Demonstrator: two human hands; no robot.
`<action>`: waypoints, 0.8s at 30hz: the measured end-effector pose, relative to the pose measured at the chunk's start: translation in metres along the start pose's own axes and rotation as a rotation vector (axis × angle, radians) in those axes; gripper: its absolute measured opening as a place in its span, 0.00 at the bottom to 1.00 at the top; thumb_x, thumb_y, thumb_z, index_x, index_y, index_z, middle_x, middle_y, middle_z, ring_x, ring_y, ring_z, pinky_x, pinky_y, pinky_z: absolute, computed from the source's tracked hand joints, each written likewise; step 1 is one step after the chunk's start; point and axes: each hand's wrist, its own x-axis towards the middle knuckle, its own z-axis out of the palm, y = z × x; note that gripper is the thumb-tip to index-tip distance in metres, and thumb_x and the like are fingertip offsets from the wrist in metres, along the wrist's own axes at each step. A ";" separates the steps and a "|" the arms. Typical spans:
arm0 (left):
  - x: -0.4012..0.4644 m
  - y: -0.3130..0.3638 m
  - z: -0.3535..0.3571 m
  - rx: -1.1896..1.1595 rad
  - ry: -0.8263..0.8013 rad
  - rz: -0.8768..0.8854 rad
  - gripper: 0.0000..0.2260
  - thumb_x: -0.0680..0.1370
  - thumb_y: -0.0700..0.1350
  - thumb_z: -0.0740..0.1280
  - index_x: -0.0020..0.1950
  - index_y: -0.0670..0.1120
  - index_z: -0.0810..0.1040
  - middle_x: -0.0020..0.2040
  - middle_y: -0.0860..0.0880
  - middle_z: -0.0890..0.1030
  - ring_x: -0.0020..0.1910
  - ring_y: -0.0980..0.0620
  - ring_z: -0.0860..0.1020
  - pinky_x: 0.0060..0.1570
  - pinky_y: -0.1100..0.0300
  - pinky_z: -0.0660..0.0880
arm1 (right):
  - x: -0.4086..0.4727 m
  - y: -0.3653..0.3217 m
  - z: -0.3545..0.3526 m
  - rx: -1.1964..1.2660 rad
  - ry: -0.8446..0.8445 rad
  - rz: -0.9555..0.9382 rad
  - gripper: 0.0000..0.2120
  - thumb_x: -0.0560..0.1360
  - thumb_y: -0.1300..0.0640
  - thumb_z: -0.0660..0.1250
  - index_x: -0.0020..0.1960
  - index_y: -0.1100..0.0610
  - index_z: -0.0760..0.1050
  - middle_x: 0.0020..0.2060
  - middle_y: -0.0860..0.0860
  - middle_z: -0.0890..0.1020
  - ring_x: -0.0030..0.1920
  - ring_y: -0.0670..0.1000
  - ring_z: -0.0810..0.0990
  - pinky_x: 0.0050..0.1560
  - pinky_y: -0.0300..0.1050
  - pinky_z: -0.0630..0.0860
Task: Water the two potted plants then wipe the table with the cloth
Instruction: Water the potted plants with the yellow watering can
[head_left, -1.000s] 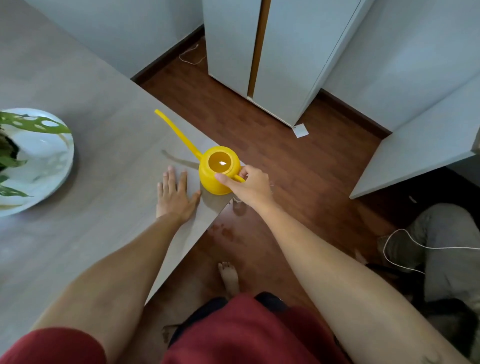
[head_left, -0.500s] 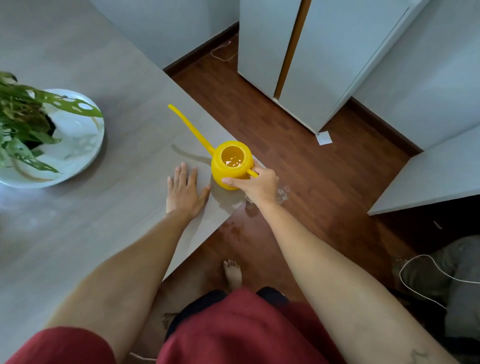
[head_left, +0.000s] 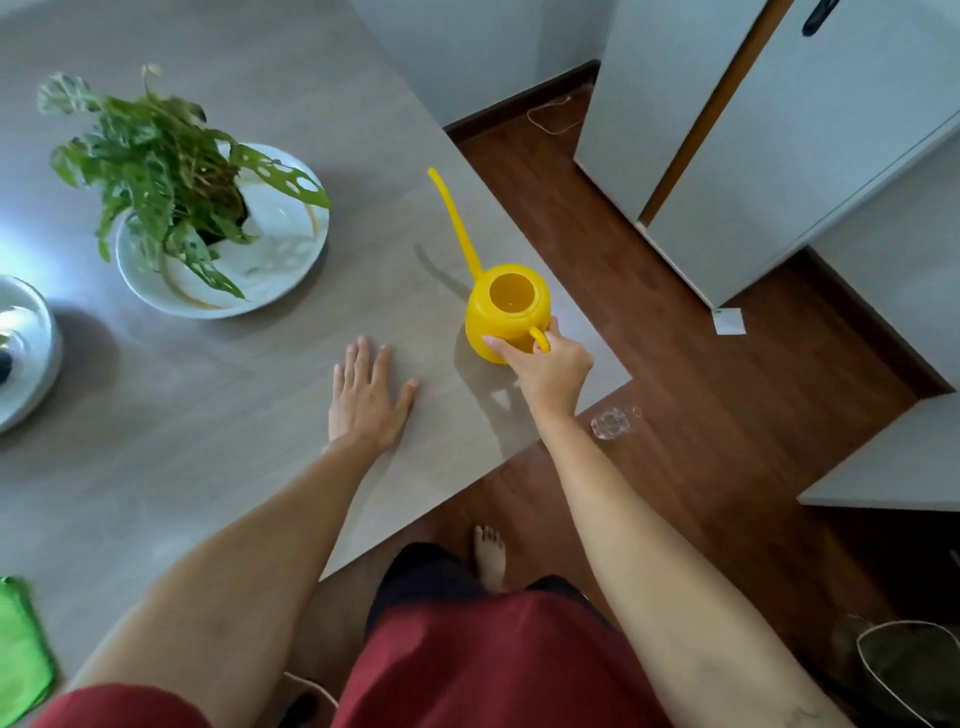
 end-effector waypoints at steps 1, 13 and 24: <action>0.001 -0.005 -0.002 -0.004 0.005 -0.010 0.32 0.83 0.61 0.54 0.81 0.45 0.53 0.83 0.43 0.46 0.81 0.45 0.43 0.79 0.50 0.41 | 0.000 -0.003 0.004 0.000 0.000 -0.012 0.29 0.59 0.33 0.76 0.34 0.58 0.71 0.22 0.43 0.67 0.25 0.46 0.68 0.31 0.36 0.61; -0.001 -0.077 -0.026 -0.082 0.088 -0.143 0.34 0.83 0.59 0.55 0.82 0.42 0.51 0.82 0.42 0.45 0.81 0.46 0.42 0.79 0.52 0.40 | -0.008 -0.068 0.036 0.001 -0.064 -0.114 0.26 0.61 0.38 0.81 0.32 0.54 0.70 0.21 0.43 0.62 0.24 0.46 0.67 0.30 0.35 0.59; -0.018 -0.151 -0.021 -0.111 0.194 -0.242 0.35 0.82 0.63 0.53 0.82 0.43 0.50 0.82 0.44 0.45 0.81 0.46 0.42 0.79 0.49 0.40 | -0.033 -0.147 0.057 0.065 -0.129 -0.207 0.20 0.59 0.38 0.82 0.31 0.46 0.73 0.23 0.51 0.72 0.28 0.48 0.68 0.31 0.41 0.68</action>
